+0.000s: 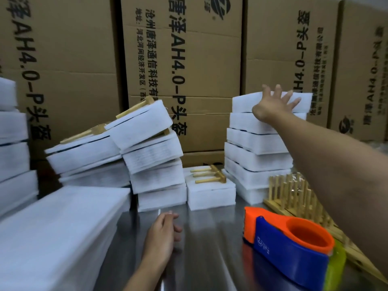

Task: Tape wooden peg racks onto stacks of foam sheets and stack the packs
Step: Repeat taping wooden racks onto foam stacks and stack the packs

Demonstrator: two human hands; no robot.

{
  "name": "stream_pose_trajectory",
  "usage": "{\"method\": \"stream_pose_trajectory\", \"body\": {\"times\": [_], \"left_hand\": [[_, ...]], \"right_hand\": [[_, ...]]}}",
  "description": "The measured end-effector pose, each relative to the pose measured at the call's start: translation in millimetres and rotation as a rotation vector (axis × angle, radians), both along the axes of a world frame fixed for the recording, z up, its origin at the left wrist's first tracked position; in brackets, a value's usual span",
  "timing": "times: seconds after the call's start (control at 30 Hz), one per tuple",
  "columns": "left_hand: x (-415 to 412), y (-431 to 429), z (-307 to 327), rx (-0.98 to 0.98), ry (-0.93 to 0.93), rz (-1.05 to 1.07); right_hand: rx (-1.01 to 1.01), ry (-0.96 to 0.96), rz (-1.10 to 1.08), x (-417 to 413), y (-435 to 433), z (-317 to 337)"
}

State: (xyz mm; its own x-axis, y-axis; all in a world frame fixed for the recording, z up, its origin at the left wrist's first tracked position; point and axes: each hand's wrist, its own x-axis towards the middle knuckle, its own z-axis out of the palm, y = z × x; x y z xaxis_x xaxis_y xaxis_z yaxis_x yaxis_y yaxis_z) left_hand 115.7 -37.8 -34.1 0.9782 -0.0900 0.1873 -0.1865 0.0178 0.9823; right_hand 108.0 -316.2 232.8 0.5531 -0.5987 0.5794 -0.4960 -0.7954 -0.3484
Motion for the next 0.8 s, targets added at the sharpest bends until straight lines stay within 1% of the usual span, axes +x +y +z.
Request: {"method": "stream_pose_trajectory", "body": {"times": [0.1,0.17,0.3,0.37,0.43,0.5,0.57,0.63,0.73,0.8], "left_hand": [[3.3,0.4,-1.6,0.0,-0.011,0.005],[2.7,0.7,-2.5,0.014,-0.01,0.008],[2.6,0.3,-2.8,0.011,-0.017,-0.004],[2.6,-0.3,-3.0,0.015,-0.02,-0.006],[3.7,0.3,-3.4,0.012,-0.014,-0.007],[4.2,1.8,-2.3,0.003,0.001,-0.003],[4.3,3.6,0.0,-0.028,0.024,0.009],[2.6,5.2,2.6,-0.057,0.044,0.017],[-2.9,4.8,5.8,-0.067,0.05,0.005],[-5.8,4.7,7.6,-0.063,0.048,-0.001]], "right_hand": [[-0.126,0.002,-0.066,1.8,-7.7,2.5],[-0.134,-0.012,-0.051,0.7,-8.9,7.2],[-0.046,-0.007,-0.022,-4.1,-13.8,11.8],[0.042,-0.015,0.005,-7.2,-17.1,10.9],[0.119,-0.06,0.074,-9.4,-18.4,9.8],[0.13,-0.146,0.136,-10.7,-15.5,6.5],[0.107,-0.271,0.189,-12.1,-8.2,-0.1],[0.034,-0.361,0.24,-15.7,2.1,-5.6],[-0.085,-0.444,0.287,-30.3,21.0,-4.8],[-0.15,-0.458,0.322,-44.1,35.4,-1.7]]}}
